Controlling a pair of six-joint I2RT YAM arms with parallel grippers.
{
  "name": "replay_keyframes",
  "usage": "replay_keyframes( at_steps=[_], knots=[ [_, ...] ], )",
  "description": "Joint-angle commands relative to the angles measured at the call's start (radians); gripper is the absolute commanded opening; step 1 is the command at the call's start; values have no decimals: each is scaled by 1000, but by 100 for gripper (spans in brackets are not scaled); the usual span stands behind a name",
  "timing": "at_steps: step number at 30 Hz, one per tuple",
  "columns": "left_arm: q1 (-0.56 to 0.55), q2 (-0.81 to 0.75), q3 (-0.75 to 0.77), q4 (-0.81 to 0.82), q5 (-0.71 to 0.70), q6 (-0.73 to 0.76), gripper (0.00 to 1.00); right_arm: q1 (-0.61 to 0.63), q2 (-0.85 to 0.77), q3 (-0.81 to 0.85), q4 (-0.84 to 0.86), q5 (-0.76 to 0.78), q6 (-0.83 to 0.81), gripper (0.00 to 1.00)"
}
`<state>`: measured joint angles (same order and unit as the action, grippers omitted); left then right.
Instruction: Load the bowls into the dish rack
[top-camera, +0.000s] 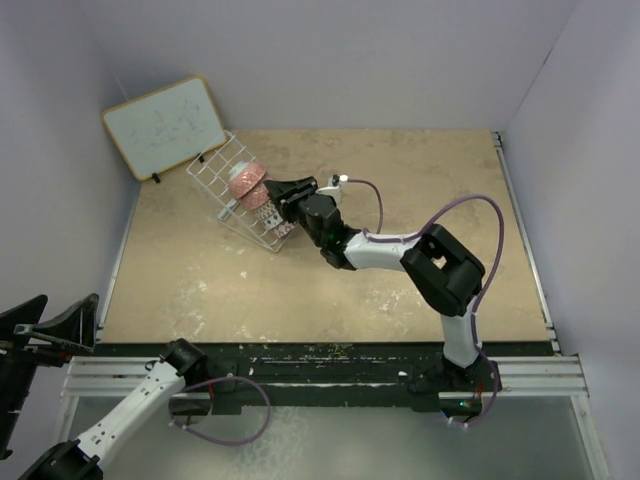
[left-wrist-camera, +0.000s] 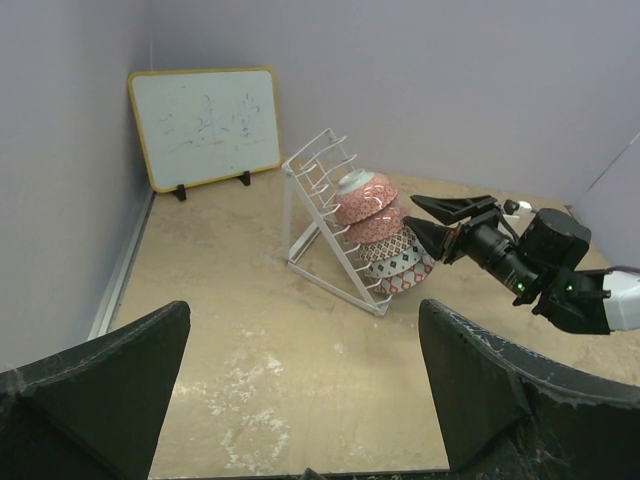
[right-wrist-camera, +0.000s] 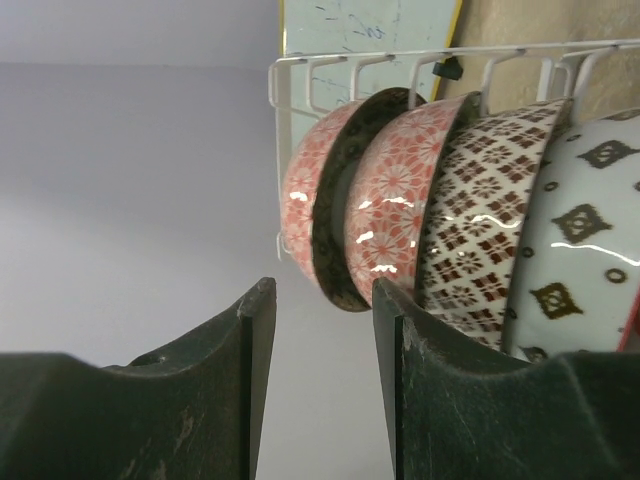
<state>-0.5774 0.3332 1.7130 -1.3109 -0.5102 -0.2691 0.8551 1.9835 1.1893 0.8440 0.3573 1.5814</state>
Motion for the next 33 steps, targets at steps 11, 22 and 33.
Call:
replay_keyframes(
  at_steps=[11, 22, 33],
  knots=[
    [-6, 49, -14, 7, -3, -20, 99, -7, -271, -31, -42, 4, -307, 47],
    [-6, 141, -122, 64, 120, -53, 99, -7, -463, 16, -542, 49, -720, 59],
    [-6, 301, -304, 164, 282, -129, 99, -5, -630, -32, -885, 208, -894, 92]
  ],
)
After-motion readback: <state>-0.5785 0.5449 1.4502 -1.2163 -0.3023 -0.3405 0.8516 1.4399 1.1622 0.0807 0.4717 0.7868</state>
